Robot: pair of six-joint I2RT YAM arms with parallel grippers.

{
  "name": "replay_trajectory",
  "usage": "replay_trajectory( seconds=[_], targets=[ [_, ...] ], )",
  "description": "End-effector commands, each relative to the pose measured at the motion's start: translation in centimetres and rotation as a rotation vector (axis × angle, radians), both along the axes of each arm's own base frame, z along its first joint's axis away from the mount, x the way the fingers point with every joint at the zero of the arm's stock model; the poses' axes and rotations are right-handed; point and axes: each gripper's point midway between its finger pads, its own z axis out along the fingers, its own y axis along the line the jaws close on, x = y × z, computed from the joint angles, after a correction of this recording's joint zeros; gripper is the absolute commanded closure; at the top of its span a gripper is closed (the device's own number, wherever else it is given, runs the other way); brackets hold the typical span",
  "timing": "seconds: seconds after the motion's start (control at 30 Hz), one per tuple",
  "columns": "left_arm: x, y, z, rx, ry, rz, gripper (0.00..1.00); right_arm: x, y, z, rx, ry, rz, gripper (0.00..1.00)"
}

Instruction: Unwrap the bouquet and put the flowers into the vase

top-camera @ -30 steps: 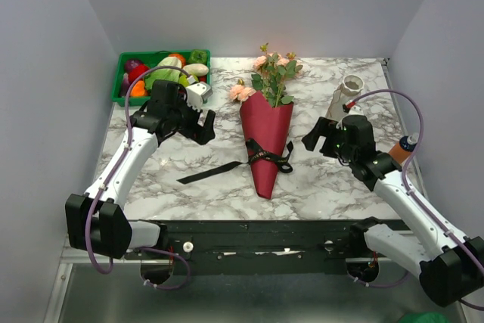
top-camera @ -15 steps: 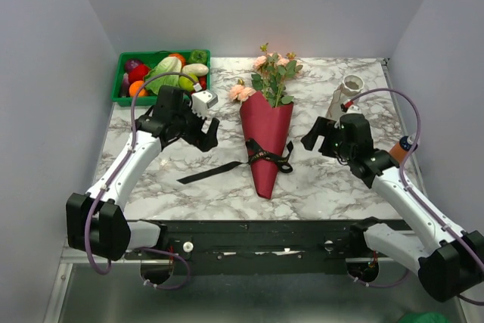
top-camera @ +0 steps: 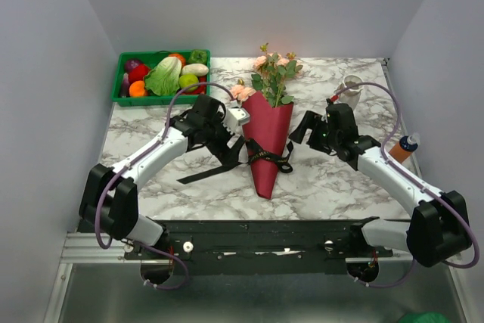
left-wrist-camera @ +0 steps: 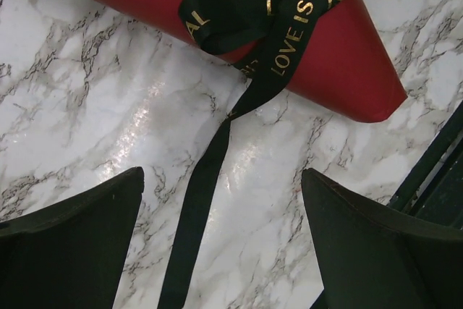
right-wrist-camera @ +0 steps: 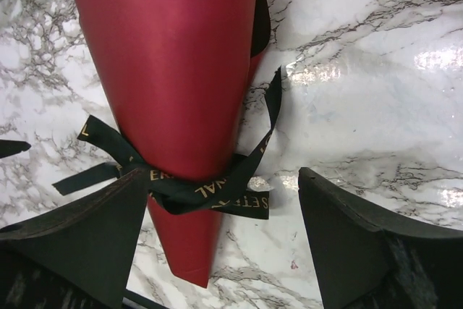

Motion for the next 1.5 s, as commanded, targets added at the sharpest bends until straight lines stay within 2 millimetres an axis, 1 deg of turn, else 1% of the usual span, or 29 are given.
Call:
replay_trajectory(
  seconds=[0.0,0.03,0.1,0.13,0.17,0.23,0.3,0.33,0.37,0.53,0.57,0.63,0.7,0.73,0.77,0.8,0.87,0.93,0.97,1.03,1.07,1.1,1.13,1.17,1.2,1.23,1.27,1.37,1.47],
  targets=[
    [1.3,-0.6,-0.2,0.002,-0.046,-0.033,0.01,0.3,0.3,-0.2,0.027,-0.016,-0.011,0.09],
    [1.3,-0.8,-1.0,0.016,-0.035,-0.038,0.01,0.3,0.2,-0.9,0.024,0.003,-0.018,0.09],
    [1.5,-1.4,-1.9,0.027,-0.048,-0.063,0.01,0.4,0.1,-1.8,0.014,0.028,-0.037,0.10],
    [1.3,-1.5,-3.0,0.050,-0.034,-0.075,0.01,0.4,0.1,-2.2,0.016,0.041,-0.044,0.11],
    [1.4,-1.9,-3.4,0.055,-0.041,-0.090,0.01,0.5,0.1,-2.8,0.010,0.057,-0.048,0.12],
    [1.2,-2.3,-4.8,0.082,-0.028,-0.118,0.01,0.6,0.3,-3.3,0.020,0.071,-0.053,0.13],
    [1.4,-2.5,-5.4,0.092,-0.041,-0.125,0.01,0.5,0.3,-4.1,0.018,0.087,-0.060,0.14],
    [1.4,-2.4,-6.2,0.106,-0.036,-0.134,0.01,0.6,0.6,-4.2,0.022,0.082,-0.059,0.14],
    [1.6,-2.4,-6.5,0.112,-0.042,-0.135,0.01,0.5,0.6,-4.3,0.022,0.083,-0.058,0.14],
    [1.2,-1.9,-8.2,0.144,-0.040,-0.155,0.01,0.6,0.9,-5.2,0.024,0.087,-0.061,0.16],
    [1.6,-1.9,-8.3,0.146,-0.057,-0.151,0.01,0.5,1.1,-5.3,0.029,0.090,-0.061,0.16],
    [2.0,-1.2,-8.9,0.176,-0.072,-0.123,0.01,0.2,1.6,-6.0,0.031,0.107,-0.062,0.17],
    [2.6,-0.8,-9.2,0.200,-0.106,-0.104,0.01,0.0,1.9,-6.4,0.012,0.112,-0.077,0.18],
    [2.7,-0.7,-9.4,0.207,-0.109,-0.104,0.04,-0.3,2.0,-6.8,0.020,0.128,-0.093,0.19],
    [2.5,-0.6,-9.6,0.217,-0.101,-0.110,0.18,-0.2,1.7,-7.0,0.007,0.125,-0.122,0.19],
    [2.5,-0.6,-9.7,0.222,-0.098,-0.114,0.24,-0.1,1.5,-7.1,-0.006,0.118,-0.146,0.19],
    [2.5,-0.4,-9.6,0.227,-0.099,-0.117,0.37,-0.2,1.6,-7.4,-0.004,0.128,-0.175,0.19],
    [2.6,-0.2,-9.3,0.233,-0.116,-0.111,0.43,0.1,1.5,-7.4,0.000,0.125,-0.196,0.21],
    [2.6,0.0,-9.3,0.239,-0.116,-0.110,0.51,0.1,1.6,-7.4,-0.001,0.124,-0.200,0.22],
    [2.8,0.0,-8.7,0.236,-0.129,-0.108,0.62,0.3,1.5,-7.4,-0.004,0.120,-0.216,0.26],
    [2.7,0.1,-8.6,0.238,-0.128,-0.106,0.74,0.3,1.5,-7.3,-0.004,0.120,-0.221,0.28],
    [2.6,0.2,-8.5,0.241,-0.123,-0.105,0.81,0.3,1.4,-7.7,-0.011,0.126,-0.224,0.30],
    [2.7,0.2,-8.0,0.238,-0.130,-0.099,0.87,0.4,1.5,-7.7,-0.011,0.127,-0.229,0.35],
    [2.7,0.5,-7.9,0.242,-0.127,-0.093,0.95,0.5,1.5,-7.8,-0.011,0.130,-0.233,0.36],
    [2.7,0.5,-7.7,0.238,-0.130,-0.086,0.96,0.5,1.5,-8.1,-0.013,0.137,-0.233,0.38],
    [2.8,0.6,-7.2,0.230,-0.137,-0.081,0.96,0.6,1.7,-8.3,-0.009,0.142,-0.236,0.41],
    [2.7,0.7,-6.9,0.229,-0.138,-0.077,0.95,0.6,1.9,-8.4,-0.005,0.143,-0.232,0.42],
    [2.5,0.9,-6.4,0.227,-0.140,-0.074,0.92,0.6,2.9,-8.7,0.006,0.155,-0.213,0.42],
    [2.3,0.9,-6.3,0.228,-0.135,-0.076,0.92,0.1,3.9,-9.1,0.008,0.173,-0.193,0.43]
  ],
)
